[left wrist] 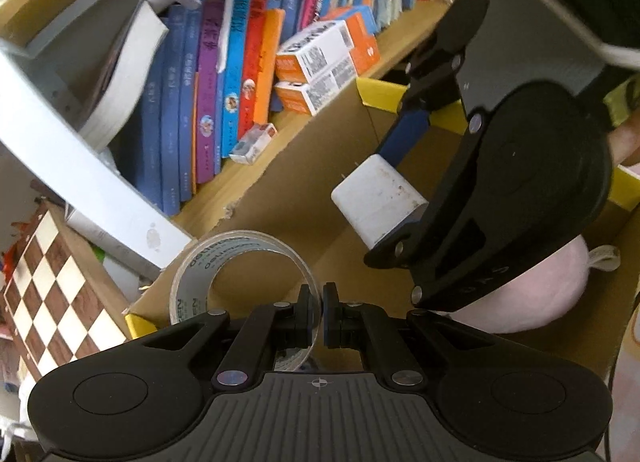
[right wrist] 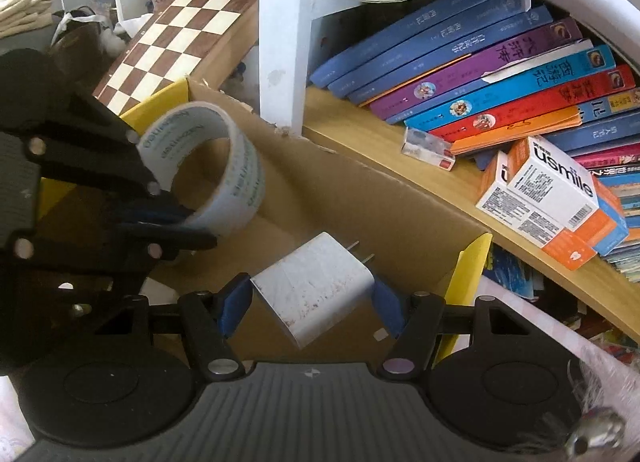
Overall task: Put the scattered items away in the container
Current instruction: 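Lower the tape roll with the left gripper while the right lowers the white block into the box, then open the left gripper to release the tape roll while the right gripper releases the white block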
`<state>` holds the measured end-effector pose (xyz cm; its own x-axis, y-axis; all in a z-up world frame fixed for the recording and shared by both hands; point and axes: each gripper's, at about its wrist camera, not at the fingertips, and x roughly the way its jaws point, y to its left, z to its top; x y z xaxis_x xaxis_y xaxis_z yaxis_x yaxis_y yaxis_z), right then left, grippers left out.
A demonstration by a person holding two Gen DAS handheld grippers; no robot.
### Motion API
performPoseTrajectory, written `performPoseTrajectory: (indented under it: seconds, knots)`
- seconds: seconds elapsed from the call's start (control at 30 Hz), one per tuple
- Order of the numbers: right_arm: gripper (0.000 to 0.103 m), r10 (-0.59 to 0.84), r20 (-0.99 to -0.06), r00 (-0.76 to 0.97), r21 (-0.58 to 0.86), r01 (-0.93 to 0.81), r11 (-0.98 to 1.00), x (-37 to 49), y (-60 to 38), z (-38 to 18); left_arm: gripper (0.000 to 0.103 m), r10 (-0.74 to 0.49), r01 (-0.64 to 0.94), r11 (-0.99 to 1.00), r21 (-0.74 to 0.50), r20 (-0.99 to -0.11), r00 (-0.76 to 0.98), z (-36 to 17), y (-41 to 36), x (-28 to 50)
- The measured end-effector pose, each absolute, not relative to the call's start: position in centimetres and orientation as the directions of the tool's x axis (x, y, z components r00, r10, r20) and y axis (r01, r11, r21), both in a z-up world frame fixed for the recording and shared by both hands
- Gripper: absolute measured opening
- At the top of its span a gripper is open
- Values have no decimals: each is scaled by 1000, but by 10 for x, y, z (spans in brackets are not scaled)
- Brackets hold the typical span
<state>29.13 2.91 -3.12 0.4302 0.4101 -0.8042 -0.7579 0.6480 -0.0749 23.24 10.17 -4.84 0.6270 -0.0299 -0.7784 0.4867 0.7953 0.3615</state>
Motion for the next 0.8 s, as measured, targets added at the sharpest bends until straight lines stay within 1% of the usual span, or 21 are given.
performPoseTrajectory:
  seconds: [0.2, 0.27, 0.3, 0.4, 0.43, 0.47, 0.5, 0.73, 0.8]
  knots:
    - [64, 409, -804, 431, -81, -761, 643, 294, 31, -32, 6, -39, 500, 790, 354, -786, 617, -49, 103, 238]
    - [64, 408, -804, 432, -83, -762, 642, 295, 31, -32, 7, -41, 502, 790, 353, -786, 617, -49, 104, 238]
    - [64, 407, -804, 433, -85, -762, 642, 295, 31, -32, 10, -40, 501, 790, 354, -785, 619, -50, 104, 239]
    - [64, 406, -804, 434, -86, -761, 643, 296, 32, -32, 11, -39, 497, 791, 357, -782, 623, -51, 104, 239]
    - [64, 406, -805, 433, -85, -761, 643, 296, 33, -32, 12, -35, 496, 790, 360, -781, 624, -51, 104, 239]
    - [64, 405, -806, 432, -85, -761, 643, 296, 33, -32, 16, -33, 495, 789, 363, -780, 625, -51, 104, 239]
    - [64, 404, -806, 432, -86, -762, 642, 296, 33, -32, 22, -30, 493, 789, 366, -779, 626, -51, 105, 239]
    - [64, 412, -793, 449, -94, -758, 645, 293, 32, -25, 35, -30, 478, 794, 376, -761, 648, -44, 103, 231]
    - [64, 416, -788, 455, -95, -757, 647, 291, 32, -21, 36, -29, 474, 794, 381, -755, 656, -41, 102, 228]
